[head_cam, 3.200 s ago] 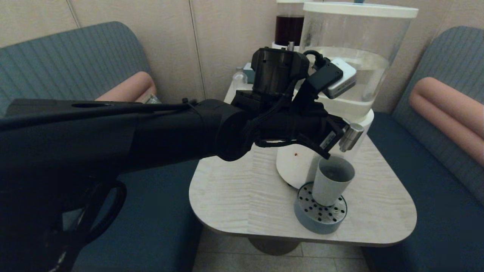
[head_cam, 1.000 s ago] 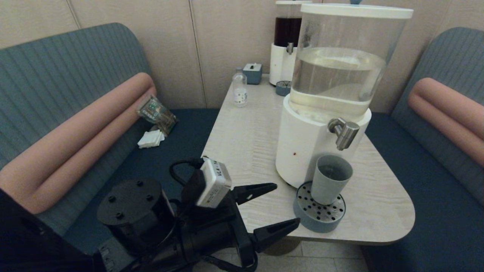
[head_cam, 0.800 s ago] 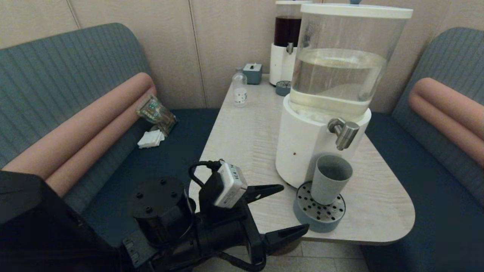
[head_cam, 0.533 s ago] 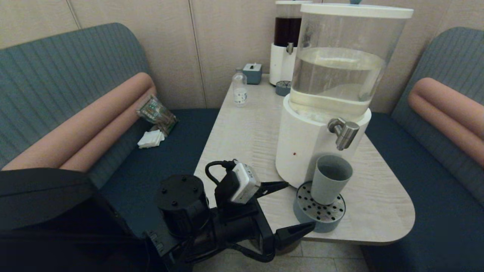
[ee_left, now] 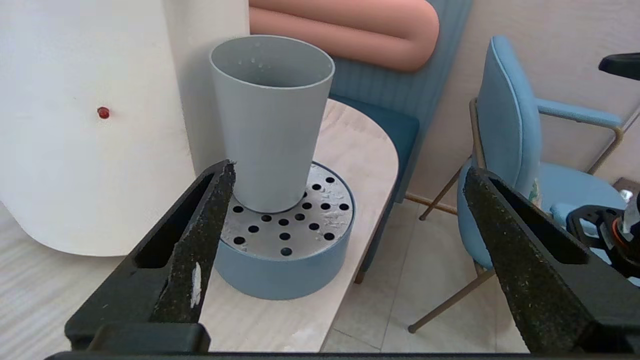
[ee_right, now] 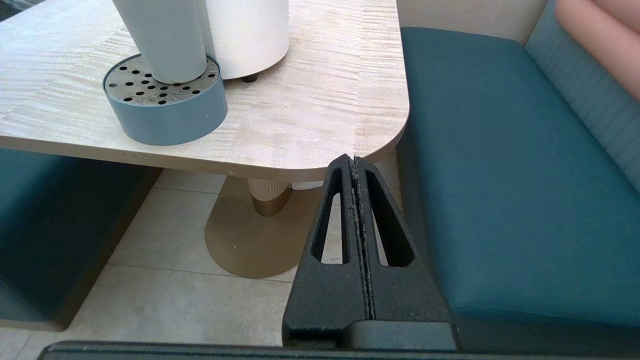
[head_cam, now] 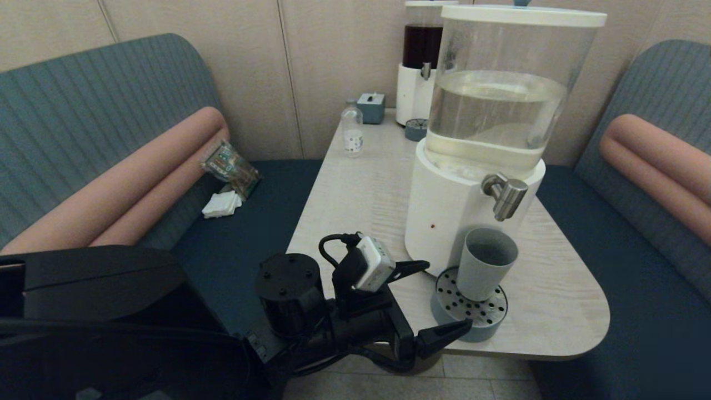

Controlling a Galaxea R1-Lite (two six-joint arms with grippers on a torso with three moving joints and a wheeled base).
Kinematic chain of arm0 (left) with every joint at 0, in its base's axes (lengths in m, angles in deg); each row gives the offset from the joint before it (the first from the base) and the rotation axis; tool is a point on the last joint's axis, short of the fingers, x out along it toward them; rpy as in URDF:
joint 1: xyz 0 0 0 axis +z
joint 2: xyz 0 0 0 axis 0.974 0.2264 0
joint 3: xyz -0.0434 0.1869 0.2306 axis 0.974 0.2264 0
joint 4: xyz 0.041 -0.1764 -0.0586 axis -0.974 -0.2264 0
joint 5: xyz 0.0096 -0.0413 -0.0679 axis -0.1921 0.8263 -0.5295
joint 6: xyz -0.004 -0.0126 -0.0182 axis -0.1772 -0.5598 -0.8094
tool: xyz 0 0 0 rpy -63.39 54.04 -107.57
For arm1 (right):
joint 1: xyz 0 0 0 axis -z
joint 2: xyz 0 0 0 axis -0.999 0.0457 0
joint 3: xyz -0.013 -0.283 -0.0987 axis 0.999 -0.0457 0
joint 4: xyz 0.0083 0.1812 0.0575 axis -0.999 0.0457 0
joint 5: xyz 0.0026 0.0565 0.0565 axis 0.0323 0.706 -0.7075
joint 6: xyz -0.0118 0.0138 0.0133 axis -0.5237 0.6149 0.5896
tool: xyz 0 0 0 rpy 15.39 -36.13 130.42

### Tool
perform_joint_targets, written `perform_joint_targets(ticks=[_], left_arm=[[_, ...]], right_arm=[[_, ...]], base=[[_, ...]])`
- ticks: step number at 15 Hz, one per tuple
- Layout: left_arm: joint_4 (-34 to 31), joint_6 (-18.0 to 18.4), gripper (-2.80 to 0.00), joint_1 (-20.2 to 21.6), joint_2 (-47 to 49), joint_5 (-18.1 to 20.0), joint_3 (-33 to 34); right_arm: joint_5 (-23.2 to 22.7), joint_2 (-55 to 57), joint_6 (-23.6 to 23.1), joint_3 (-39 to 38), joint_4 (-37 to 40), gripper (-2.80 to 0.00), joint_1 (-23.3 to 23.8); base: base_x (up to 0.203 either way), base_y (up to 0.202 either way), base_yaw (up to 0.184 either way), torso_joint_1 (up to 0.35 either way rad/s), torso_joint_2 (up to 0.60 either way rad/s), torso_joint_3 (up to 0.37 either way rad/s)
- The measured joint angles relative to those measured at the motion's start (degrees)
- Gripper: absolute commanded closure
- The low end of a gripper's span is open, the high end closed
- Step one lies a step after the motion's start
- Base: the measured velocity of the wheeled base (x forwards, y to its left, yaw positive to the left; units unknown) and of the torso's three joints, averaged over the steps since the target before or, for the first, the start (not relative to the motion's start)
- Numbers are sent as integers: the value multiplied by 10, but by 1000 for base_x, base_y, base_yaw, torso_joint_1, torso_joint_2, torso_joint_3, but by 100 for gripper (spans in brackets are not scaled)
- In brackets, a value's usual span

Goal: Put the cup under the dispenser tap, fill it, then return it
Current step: Place the cup next to the water dispenser

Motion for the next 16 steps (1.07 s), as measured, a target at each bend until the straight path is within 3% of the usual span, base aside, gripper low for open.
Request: perform_joint_targets(ticks=[16], left_arm=[[0,-3,-280,41,97,3,-135]], right_arm=[[0,0,0,0,0,0,0]], base=[[0,0,0,0,0,0]])
